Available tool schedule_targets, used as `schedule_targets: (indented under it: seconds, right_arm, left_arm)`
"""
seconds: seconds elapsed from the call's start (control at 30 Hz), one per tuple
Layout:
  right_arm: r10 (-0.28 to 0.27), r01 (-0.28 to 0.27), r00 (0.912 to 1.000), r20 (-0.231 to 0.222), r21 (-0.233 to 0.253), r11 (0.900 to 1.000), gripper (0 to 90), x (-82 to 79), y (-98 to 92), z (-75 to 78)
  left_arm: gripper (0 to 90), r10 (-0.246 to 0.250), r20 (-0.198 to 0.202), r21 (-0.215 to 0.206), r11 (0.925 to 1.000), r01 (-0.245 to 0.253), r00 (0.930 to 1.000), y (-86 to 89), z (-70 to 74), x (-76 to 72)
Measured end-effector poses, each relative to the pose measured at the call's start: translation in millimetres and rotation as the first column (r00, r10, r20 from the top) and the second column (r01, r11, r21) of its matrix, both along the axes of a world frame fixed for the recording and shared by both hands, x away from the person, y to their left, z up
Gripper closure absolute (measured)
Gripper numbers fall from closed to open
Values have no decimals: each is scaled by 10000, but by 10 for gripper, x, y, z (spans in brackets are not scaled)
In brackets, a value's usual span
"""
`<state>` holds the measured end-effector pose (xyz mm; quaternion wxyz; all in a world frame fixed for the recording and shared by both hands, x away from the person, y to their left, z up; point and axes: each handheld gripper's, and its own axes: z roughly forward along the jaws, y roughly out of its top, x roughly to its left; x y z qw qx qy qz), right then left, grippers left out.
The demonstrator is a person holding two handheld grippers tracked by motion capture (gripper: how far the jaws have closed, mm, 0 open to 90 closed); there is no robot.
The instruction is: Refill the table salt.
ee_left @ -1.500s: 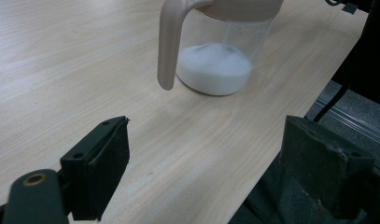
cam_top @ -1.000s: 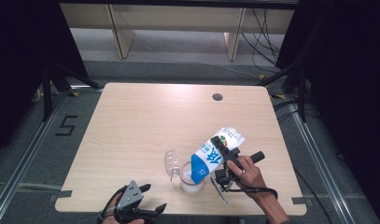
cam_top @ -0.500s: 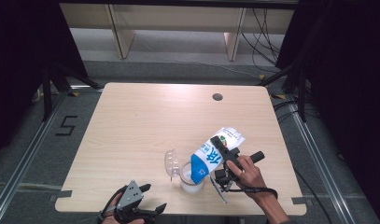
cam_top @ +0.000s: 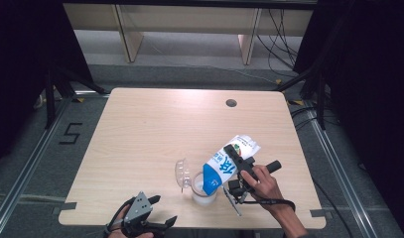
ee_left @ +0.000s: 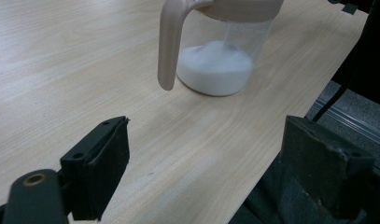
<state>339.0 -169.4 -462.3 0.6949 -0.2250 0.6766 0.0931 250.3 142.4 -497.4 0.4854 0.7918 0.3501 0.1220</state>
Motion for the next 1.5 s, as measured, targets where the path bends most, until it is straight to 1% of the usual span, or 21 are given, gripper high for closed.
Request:
schedule_targets:
  seconds: [0.1, 0.13, 0.17, 0.2, 0.33, 0.37, 0.53, 0.77, 0.87, 0.9, 0.97, 1.0, 1.07, 1.13, 1.17, 1.23, 1.33, 1.37, 1.43, 1.47, 1.5]
  right_arm:
    - [-56, 56, 10000, 4, -12, 10000, 664, -4, -2, 0]
    - [-110, 115, 9997, -213, 244, 9996, 665, 0, -11, -23]
    - [-113, 117, 9998, -182, 226, 9997, 665, -1, -10, -21]
    - [-30, 30, 10000, -3, 13, 10000, 666, -4, -3, 2]
    - [-29, 29, 10000, -5, 7, 10000, 670, -4, -4, 5]
    - [-72, 72, 10000, -60, 41, 10000, 671, -5, -6, -1]
    - [-30, 30, 10000, -5, 9, 10000, 675, -7, -5, 4]
    - [-64, 64, 10000, -39, 9, 10000, 678, -7, -8, 1]
    - [-6, 6, 10000, 35, -71, 10000, 679, -8, -3, 4]
    - [-21, 23, 9999, -120, 154, 9999, 680, -3, -9, -17]
    - [-27, 29, 9999, -124, 150, 9999, 681, -4, -9, -17]
    - [58, -58, 10000, 37, -49, 10000, 682, -4, -3, 1]
    - [55, -55, 10000, 30, -55, 10000, 682, -3, -3, 2]
    - [54, -53, 10000, 47, -56, 10000, 683, -4, -3, -1]
    - [-23, 25, 9999, -107, 130, 9999, 683, -4, -9, -18]
    - [-6, 8, 9999, -117, 131, 9999, 685, -5, -8, -18]
    - [-22, 25, 9999, -156, 152, 9999, 686, -6, -9, -15]
    - [62, -62, 10000, 10, -50, 10000, 686, -6, -3, 5]
    - [49, -49, 10000, 7, -58, 10000, 686, -5, -2, 5]
    - [-41, 43, 9999, -154, 151, 9999, 686, -5, -9, -16]
    - [-29, 30, 9999, -136, 125, 9999, 687, -6, -8, -15]
  left_arm:
    - [154, 8, -13, -15, 10000, -8, 10000, -1, 0, -2]
    - [154, -4, 3, 2, 10000, 4, 10000, 0, 1, 0]
    - [154, 5, 0, 1, 10000, -5, 10000, 0, 1, 0]
    - [154, 15, -1, -8, 10000, -15, 10000, 0, 0, -1]
    - [154, 25, -14, -59, 10000, -25, 10000, -5, -1, -3]
    - [154, 9, -12, 3, 10000, -9, 10000, 0, 1, -2]
    - [154, 43, -7, -66, 10000, -43, 10000, -5, -1, -3]
    - [154, 13, -2, -1, 10000, -13, 10000, 0, 1, -1]
    - [154, 36, -19, -64, 10000, -36, 10000, -6, -1, -3]
    - [154, 13, -15, -23, 10000, -13, 10000, -2, 1, -2]
    - [154, 42, -17, -57, 10000, -42, 10000, -5, 0, -3]
    - [154, 37, -7, -62, 10000, -37, 10000, -5, -1, -2]
    - [154, 8, -1, -19, 10000, -8, 10000, -2, 1, -1]
    - [154, 37, -15, -62, 10000, -37, 10000, -5, 0, -4]
    - [154, 40, -15, -64, 10000, -41, 10000, -5, -1, -4]
    - [154, 12, 1, 4, 10000, -12, 10000, 0, 1, -1]
    - [154, 44, -16, -67, 10000, -44, 10000, -5, 0, -4]
    - [154, 43, -17, -66, 10000, -43, 10000, -6, 0, -3]
    - [154, 2, -1, 0, 10000, -2, 10000, 0, 1, -1]
    - [154, 43, -16, -70, 10000, -43, 10000, -5, 0, -4]
    - [154, 44, -14, -69, 10000, -44, 10000, -5, 0, -3]
